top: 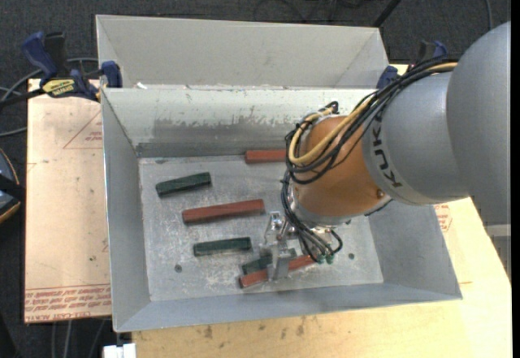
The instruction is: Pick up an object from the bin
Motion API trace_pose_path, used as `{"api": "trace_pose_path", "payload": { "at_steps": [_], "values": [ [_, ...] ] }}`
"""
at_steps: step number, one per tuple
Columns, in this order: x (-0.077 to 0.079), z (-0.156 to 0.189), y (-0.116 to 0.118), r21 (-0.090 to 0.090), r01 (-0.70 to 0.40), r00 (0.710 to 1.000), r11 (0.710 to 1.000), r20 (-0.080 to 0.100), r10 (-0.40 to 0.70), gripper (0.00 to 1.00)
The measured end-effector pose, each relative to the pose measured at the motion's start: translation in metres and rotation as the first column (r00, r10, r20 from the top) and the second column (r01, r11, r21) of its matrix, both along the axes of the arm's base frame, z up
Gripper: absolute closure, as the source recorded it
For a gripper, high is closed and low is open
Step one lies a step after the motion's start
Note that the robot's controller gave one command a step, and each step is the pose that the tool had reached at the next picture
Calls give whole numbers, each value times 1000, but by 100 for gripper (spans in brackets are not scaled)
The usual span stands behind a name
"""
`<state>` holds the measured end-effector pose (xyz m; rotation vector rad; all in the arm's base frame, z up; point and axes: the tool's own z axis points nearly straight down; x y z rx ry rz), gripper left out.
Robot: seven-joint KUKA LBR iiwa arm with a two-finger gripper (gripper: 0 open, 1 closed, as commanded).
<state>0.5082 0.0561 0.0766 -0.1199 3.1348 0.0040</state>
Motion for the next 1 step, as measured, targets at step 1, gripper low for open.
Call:
{"api": "trace_pose_path", "payload": {
  "at_steps": [1],
  "values": [
    [17,142,14,-2,-353,936,936,-4,353,100]
  ]
}}
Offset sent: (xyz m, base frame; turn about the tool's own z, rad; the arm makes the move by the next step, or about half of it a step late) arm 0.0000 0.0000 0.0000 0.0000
